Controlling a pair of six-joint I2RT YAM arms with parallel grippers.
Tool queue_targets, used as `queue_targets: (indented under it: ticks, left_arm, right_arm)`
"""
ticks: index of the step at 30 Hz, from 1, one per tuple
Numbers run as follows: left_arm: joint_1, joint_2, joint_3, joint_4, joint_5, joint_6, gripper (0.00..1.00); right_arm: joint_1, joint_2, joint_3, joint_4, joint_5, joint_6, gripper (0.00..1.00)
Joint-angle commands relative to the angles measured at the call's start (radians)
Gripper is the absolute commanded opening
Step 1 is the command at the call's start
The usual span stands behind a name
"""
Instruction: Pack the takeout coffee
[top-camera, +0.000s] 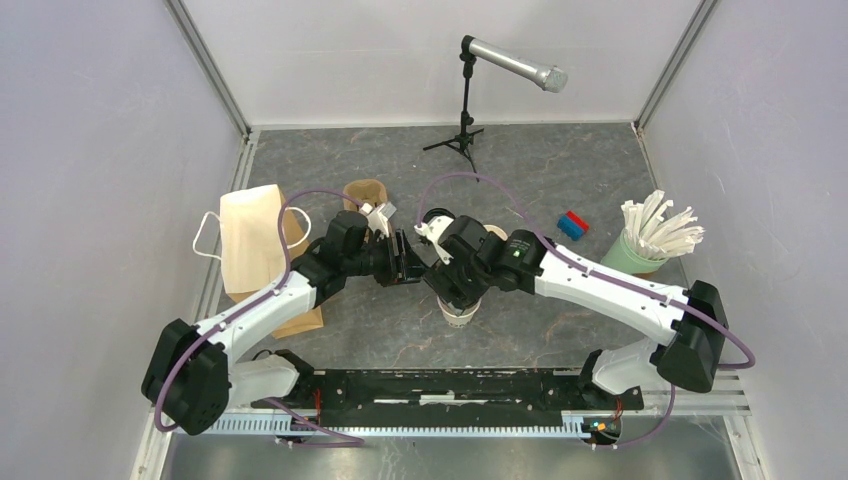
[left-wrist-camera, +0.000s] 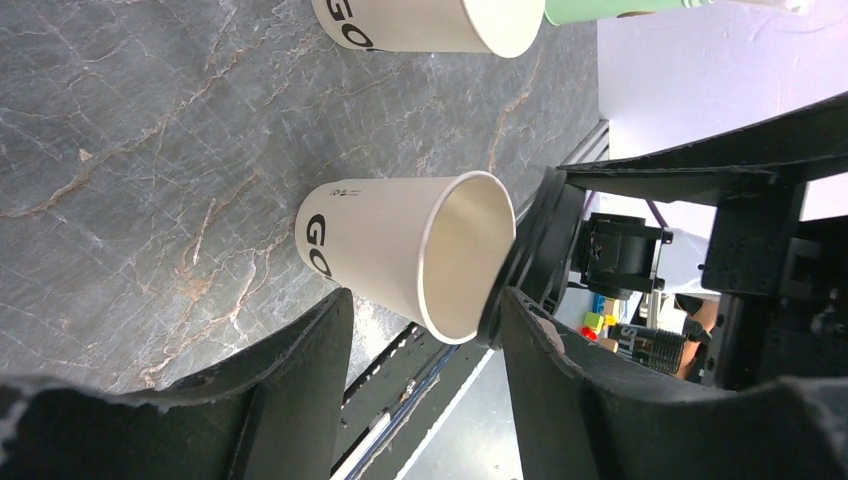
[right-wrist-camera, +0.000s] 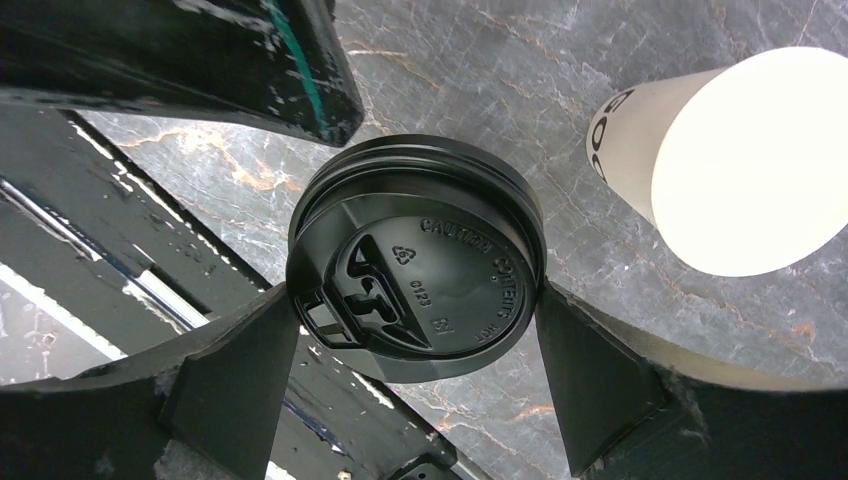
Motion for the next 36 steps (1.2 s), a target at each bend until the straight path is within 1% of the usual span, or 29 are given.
queue_targets:
  ticks: [1, 11, 20, 29, 36]
  left_arm:
    - [-0.003, 0.002, -0.005, 0.052, 0.008, -0.027, 0.62]
    - [-0.003, 0.003, -0.013, 0.053, 0.012, -0.026, 0.62]
    - [-0.005, 0.002, -0.018, 0.058, 0.014, -0.031, 0.62]
    - [-0.008, 0.014, -0.017, 0.066, 0.017, -0.032, 0.62]
    - [-0.013, 0.032, -0.017, 0.08, 0.019, -0.036, 0.62]
  right_arm:
    - [-0.004, 0.009, 0.067, -0.028, -0.045, -0.019, 0.9]
    - [-0.005, 0.034, 0.046, -0.048, -0.046, -0.026, 0.9]
    - [-0.005, 0.063, 0.047, -0.049, -0.028, -0.041, 0.94]
    - [-0.011, 0.061, 0.04, -0.042, -0.022, -0.045, 0.98]
    - [-0.012, 0.041, 0.047, -0.045, -0.046, -0.051, 0.98]
